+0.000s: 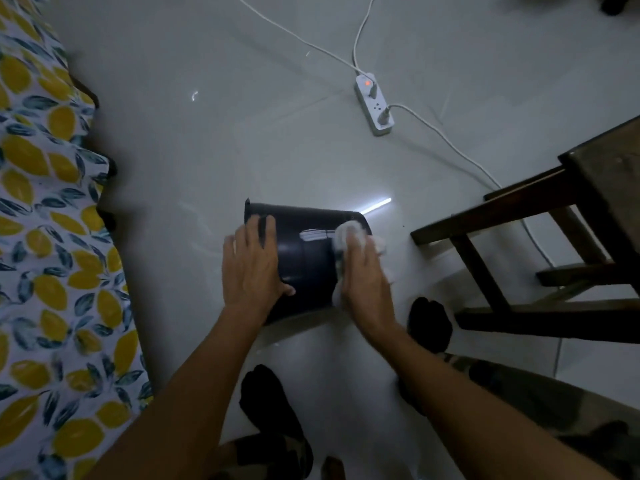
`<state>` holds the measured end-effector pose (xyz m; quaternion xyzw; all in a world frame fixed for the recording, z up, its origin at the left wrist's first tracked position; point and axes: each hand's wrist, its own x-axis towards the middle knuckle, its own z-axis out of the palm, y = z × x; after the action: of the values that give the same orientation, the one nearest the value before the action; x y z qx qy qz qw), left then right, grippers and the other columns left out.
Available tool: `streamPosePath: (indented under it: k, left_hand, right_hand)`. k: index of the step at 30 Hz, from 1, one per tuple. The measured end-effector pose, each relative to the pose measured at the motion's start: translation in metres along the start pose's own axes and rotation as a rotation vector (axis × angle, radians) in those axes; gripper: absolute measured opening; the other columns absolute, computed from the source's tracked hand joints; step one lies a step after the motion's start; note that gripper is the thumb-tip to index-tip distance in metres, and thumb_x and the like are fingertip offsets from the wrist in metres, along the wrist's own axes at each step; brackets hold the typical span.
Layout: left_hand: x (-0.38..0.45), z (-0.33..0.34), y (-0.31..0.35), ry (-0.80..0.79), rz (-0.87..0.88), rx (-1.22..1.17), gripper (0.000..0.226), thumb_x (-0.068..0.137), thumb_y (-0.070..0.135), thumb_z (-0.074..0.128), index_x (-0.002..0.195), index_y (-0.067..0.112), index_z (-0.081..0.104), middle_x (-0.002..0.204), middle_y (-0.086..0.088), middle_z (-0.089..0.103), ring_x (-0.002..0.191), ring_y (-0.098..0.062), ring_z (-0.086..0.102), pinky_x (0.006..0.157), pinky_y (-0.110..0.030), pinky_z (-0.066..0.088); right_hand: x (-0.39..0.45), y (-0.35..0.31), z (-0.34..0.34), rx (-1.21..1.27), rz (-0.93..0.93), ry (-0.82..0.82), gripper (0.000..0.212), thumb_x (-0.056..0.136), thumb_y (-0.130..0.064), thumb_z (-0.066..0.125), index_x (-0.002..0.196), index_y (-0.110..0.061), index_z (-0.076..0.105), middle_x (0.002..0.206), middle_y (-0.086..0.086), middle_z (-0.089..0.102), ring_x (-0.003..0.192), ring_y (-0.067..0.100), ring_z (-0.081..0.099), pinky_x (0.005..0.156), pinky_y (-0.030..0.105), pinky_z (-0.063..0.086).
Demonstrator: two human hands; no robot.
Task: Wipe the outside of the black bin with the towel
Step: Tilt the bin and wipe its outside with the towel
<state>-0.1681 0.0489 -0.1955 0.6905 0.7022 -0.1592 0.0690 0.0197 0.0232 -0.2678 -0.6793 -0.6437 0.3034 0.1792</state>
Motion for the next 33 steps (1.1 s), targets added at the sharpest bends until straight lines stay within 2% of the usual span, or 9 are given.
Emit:
streamPosePath:
  k: [2,4,7,12,22,25,27,31,33]
  left_hand:
    - [0.013,0.006,-0.006,-0.106,0.025,0.038,0.157,0.048,0.08,0.081,0.162,0.012,-0.002,0.167,-0.023,-0.006,0.155,-0.041,0.002,0.122,-0.056,0.007]
    - [0.019,0.016,-0.007,-0.195,0.078,0.042,0.16,0.049,0.085,0.077,0.162,0.012,-0.01,0.167,-0.021,-0.016,0.154,-0.041,-0.014,0.124,-0.057,0.004]
    - [0.014,0.033,-0.006,-0.183,0.082,-0.005,0.156,0.053,0.087,0.073,0.162,0.011,-0.008,0.167,-0.02,-0.016,0.153,-0.042,-0.018,0.126,-0.052,0.007]
    - [0.003,0.047,-0.006,-0.116,0.023,-0.131,0.151,0.056,0.087,0.07,0.162,0.01,-0.005,0.167,-0.02,-0.016,0.155,-0.036,-0.013,0.126,-0.051,0.008]
    - [0.024,0.047,-0.016,-0.191,0.034,-0.129,0.16,0.05,0.09,0.071,0.161,0.013,-0.014,0.166,-0.017,-0.025,0.154,-0.035,-0.019,0.127,-0.05,0.003]
    - [0.028,0.045,-0.017,-0.199,0.032,-0.144,0.161,0.048,0.089,0.073,0.161,0.014,-0.014,0.166,-0.016,-0.024,0.154,-0.035,-0.018,0.126,-0.049,0.002]
    - [0.027,0.045,-0.014,-0.203,0.026,-0.14,0.161,0.049,0.088,0.073,0.161,0.014,-0.015,0.166,-0.017,-0.025,0.154,-0.035,-0.02,0.125,-0.048,0.0]
    - [0.022,0.047,-0.01,-0.192,0.017,-0.129,0.16,0.049,0.088,0.074,0.161,0.013,-0.013,0.166,-0.017,-0.025,0.154,-0.036,-0.02,0.126,-0.05,0.003]
    - [0.022,0.047,-0.009,-0.187,0.017,-0.134,0.16,0.049,0.088,0.074,0.161,0.013,-0.012,0.166,-0.017,-0.024,0.154,-0.036,-0.019,0.127,-0.05,0.004]
  right_hand:
    - [-0.023,0.001,0.017,-0.152,-0.3,-0.082,0.062,0.104,-0.017,0.048,0.161,-0.016,0.025,0.165,0.018,0.028,0.15,0.034,0.034,0.113,0.05,0.044]
    - [-0.029,0.001,0.038,-0.29,-0.456,-0.16,0.061,0.106,-0.027,0.046,0.161,-0.015,0.024,0.168,0.019,0.022,0.155,0.036,0.023,0.119,0.055,0.035]
    - [-0.018,-0.009,0.057,-0.339,-0.371,-0.151,0.058,0.109,-0.044,0.025,0.162,-0.02,0.021,0.17,0.013,0.02,0.157,0.033,0.02,0.122,0.057,0.027]
    - [0.024,-0.034,0.066,-0.343,-0.225,-0.09,0.059,0.107,-0.05,0.024,0.161,-0.025,0.027,0.171,0.007,0.018,0.159,0.028,0.012,0.127,0.052,0.009]
    - [0.121,-0.046,0.059,-0.288,-0.094,-0.115,0.057,0.104,-0.048,0.023,0.149,-0.028,0.051,0.153,0.001,0.053,0.147,0.026,0.041,0.121,0.052,0.026]
    - [0.136,-0.049,0.049,-0.245,-0.114,-0.063,0.051,0.103,-0.043,0.023,0.125,-0.024,0.065,0.118,0.003,0.072,0.113,0.026,0.064,0.102,0.048,0.043]
    - [0.147,-0.045,0.041,-0.238,-0.111,-0.05,0.044,0.106,-0.039,0.027,0.116,-0.021,0.065,0.102,0.007,0.074,0.094,0.029,0.067,0.091,0.043,0.044]
    - [0.173,-0.022,0.032,-0.186,0.072,-0.088,0.048,0.109,-0.042,0.026,0.14,-0.022,0.057,0.128,0.018,0.069,0.117,0.041,0.062,0.099,0.045,0.045]
    - [0.179,-0.014,0.031,-0.157,0.111,-0.035,0.048,0.109,-0.041,0.027,0.141,-0.017,0.055,0.129,0.02,0.067,0.118,0.043,0.06,0.097,0.045,0.045]
